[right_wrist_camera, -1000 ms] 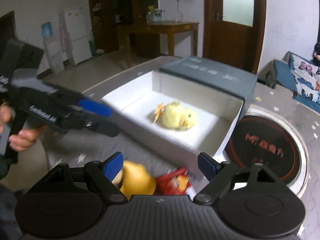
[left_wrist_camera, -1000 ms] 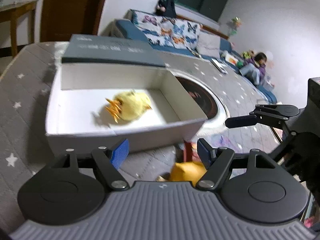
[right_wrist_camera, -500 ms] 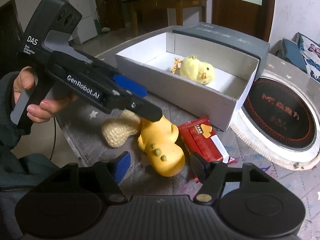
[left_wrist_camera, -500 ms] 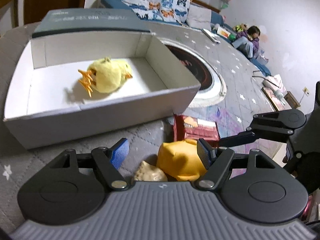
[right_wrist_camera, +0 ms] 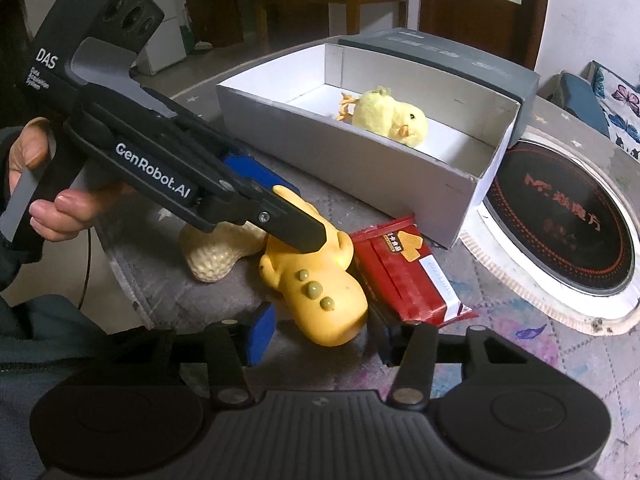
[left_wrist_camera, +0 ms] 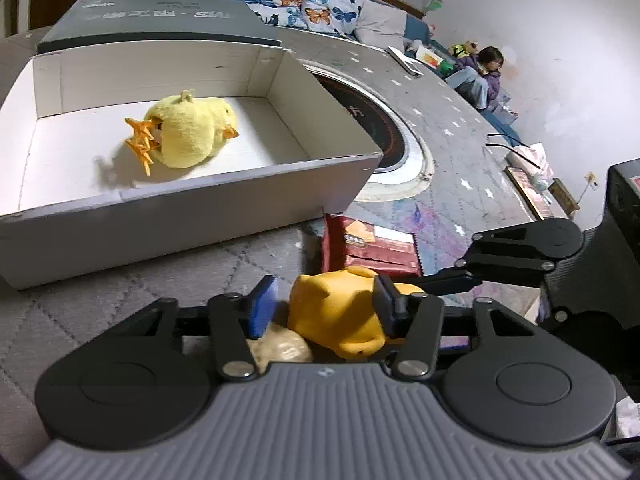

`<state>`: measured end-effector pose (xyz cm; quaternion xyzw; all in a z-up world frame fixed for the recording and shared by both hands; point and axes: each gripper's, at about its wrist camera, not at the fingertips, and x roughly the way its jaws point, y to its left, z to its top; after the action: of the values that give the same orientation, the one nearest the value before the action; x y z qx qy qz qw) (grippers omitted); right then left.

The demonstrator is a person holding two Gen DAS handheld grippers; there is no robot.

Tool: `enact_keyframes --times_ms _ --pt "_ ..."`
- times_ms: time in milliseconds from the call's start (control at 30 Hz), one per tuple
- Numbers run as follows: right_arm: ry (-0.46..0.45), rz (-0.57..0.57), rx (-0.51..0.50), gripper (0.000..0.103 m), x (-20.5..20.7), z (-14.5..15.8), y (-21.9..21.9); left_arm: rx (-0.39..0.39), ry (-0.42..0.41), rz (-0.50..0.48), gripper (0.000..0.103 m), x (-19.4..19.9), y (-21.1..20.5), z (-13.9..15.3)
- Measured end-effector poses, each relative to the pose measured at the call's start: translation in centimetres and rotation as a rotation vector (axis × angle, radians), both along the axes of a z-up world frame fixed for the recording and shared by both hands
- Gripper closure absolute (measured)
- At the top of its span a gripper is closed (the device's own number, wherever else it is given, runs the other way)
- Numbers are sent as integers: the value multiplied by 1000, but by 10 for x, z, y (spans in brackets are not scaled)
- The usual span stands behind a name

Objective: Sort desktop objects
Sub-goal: 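Grasp the yellow rubber duck with the left gripper, then lower the duck into the white box and release it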

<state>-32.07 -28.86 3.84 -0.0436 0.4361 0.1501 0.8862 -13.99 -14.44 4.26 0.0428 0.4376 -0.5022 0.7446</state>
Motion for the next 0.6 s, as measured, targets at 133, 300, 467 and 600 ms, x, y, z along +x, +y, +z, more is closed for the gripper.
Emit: enact_keyframes --times_ms 133,300,467,600 --pt "3 -16 7 55 1 -1 -2 -18 16 -7 59 0 -1 0" --pt "7 -39 31 58 3 1 -7 -20 5 -6 63 -3 0 3" --pt "4 -43 51 58 0 7 -8 -37 -11 5 66 -6 4 17" --pt "-39 -29 53 58 -1 28 -9 -84 -60 15 66 -4 7 43"
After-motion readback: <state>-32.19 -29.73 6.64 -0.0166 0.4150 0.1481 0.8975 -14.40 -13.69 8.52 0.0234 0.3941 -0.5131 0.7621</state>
